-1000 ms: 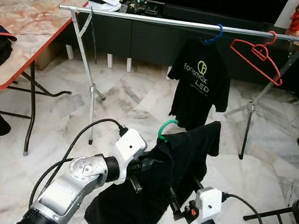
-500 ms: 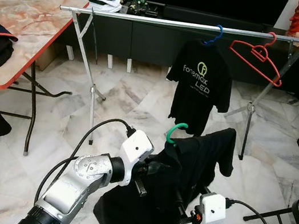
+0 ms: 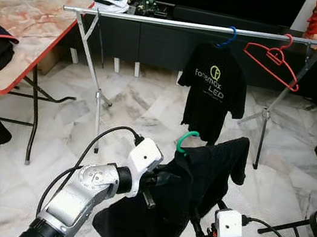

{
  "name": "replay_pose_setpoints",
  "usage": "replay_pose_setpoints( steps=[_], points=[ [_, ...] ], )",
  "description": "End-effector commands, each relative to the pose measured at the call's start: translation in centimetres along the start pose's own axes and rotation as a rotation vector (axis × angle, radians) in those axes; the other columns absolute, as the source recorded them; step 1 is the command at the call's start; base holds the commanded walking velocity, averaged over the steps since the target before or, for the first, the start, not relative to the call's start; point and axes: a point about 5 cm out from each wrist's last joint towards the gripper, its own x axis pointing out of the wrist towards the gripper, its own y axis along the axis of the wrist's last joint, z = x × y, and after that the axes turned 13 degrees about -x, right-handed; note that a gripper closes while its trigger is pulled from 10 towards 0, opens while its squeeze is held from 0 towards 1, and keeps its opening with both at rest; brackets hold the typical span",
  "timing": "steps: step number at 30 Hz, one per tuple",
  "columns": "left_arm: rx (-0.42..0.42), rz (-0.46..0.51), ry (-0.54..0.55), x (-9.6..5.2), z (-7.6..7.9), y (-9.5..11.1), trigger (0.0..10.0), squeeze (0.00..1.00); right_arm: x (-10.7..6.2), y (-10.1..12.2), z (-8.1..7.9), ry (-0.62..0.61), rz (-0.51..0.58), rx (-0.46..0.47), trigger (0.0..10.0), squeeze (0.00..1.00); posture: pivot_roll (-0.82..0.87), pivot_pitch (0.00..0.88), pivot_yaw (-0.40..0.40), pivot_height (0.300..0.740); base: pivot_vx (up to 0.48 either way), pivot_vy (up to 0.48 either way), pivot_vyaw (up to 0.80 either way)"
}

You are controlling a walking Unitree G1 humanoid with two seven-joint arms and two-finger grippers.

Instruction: Hang hanger

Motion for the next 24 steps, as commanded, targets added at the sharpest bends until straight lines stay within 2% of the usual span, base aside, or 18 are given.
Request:
replay_pose_setpoints(
  steps=[1,8,14,17,21,22,24],
  points=[
    [0.026,0.040,-0.028,0.1,0.5,1.2,10.0,0.00,0.1,-0.2,-0.3,0.015,-0.015,0.008,10.0,0.00,-0.01,0.094,0.005,0.740,0.000,0.000,0.00],
    [0.023,0.044,-0.026,0.1,0.6,1.2,10.0,0.00,1.1,1.0,-0.1,0.017,0.029,0.010,10.0,0.00,-0.01,0.094,0.003,0.740,0.000,0.000,0.00],
    [0.025,0.045,-0.028,0.2,0.7,1.3,10.0,0.00,1.9,1.6,-0.5,0.086,0.038,0.005,10.0,0.00,0.00,0.092,0.004,0.740,0.000,0.000,0.00],
    [0.026,0.046,-0.033,0.2,0.7,1.4,10.0,0.00,2.4,2.0,-0.3,0.072,0.030,-0.026,10.0,0.00,0.00,0.090,0.006,0.740,0.000,0.000,0.00],
    [0.026,0.045,-0.037,0.2,0.7,1.5,10.0,0.00,2.8,2.2,0.2,0.043,0.022,-0.023,10.0,0.00,0.00,0.090,0.006,0.740,0.000,0.000,0.00],
    [0.026,0.044,-0.041,0.1,0.8,1.5,10.0,0.00,2.9,2.3,0.4,0.030,0.017,-0.030,0.0,0.00,0.00,0.090,0.006,0.740,0.000,0.000,0.00],
    [0.026,0.042,-0.048,0.1,0.8,1.5,10.0,0.00,3.0,2.3,0.5,0.023,0.011,-0.030,0.0,0.00,0.00,0.090,0.007,0.740,0.000,0.000,0.00]
  ],
)
